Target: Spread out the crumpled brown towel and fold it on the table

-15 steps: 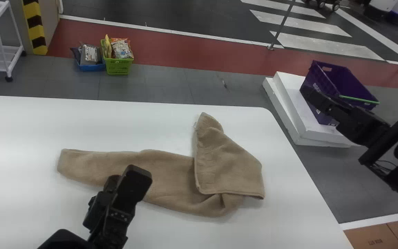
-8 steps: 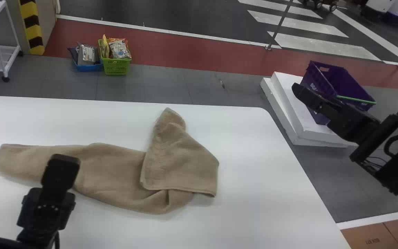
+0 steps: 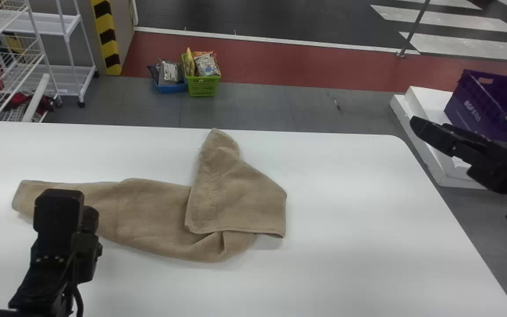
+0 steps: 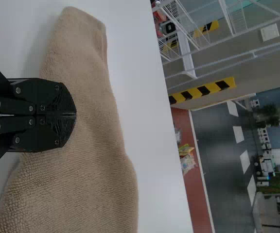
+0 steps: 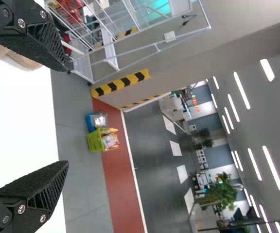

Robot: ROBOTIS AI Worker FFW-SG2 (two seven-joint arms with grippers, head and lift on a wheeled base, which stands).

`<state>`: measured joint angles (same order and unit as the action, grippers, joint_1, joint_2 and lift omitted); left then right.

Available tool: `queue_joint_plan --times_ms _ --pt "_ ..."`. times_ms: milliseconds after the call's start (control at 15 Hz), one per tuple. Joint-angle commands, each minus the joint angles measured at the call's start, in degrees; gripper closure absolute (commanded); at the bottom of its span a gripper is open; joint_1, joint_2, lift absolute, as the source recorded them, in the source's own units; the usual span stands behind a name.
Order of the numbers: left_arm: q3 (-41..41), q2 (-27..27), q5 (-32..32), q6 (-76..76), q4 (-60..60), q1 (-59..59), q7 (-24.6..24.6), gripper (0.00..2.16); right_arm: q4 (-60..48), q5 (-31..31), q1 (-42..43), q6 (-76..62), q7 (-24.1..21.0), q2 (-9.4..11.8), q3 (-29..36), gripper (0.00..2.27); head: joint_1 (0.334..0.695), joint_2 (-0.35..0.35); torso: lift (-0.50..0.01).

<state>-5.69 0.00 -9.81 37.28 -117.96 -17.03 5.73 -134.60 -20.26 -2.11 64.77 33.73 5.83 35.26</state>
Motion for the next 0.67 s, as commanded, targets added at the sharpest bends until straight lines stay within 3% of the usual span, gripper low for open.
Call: queue_joint_plan --times_ms 0,67,200,267,600 --pt "-0.9 -0.15 3.05 0.13 -7.02 -3.88 -0.28 0.81 -4.36 4.09 -4.22 -1.52 0.19 -2.22 -5.03 0.19 0.695 -0.154 -0.127" --pt "-1.61 -0.15 3.93 0.13 -8.78 -4.94 -0.28 0.55 -5.77 6.64 -6.59 -5.39 0.02 -3.19 -8.11 0.19 0.695 -0.148 -0.127" --pt "-2.49 -0.15 4.8 -0.05 -10.71 -5.82 -0.28 0.24 -6.82 12.79 -11.16 -15.41 -0.69 -5.74 -14.78 0.21 0.695 -0.135 -0.127" --pt "-2.49 -0.15 4.98 -0.05 -11.07 -5.82 -0.55 0.05 -6.64 14.37 -13.09 -20.16 -1.48 -5.88 -16.98 0.22 0.695 -0.119 -0.127" --pt "2.43 -0.15 9.37 -1.98 -11.94 -7.13 -1.69 0.04 3.46 15.95 -20.12 -44.06 -4.29 -5.88 -23.49 0.22 0.695 -0.058 -0.127"
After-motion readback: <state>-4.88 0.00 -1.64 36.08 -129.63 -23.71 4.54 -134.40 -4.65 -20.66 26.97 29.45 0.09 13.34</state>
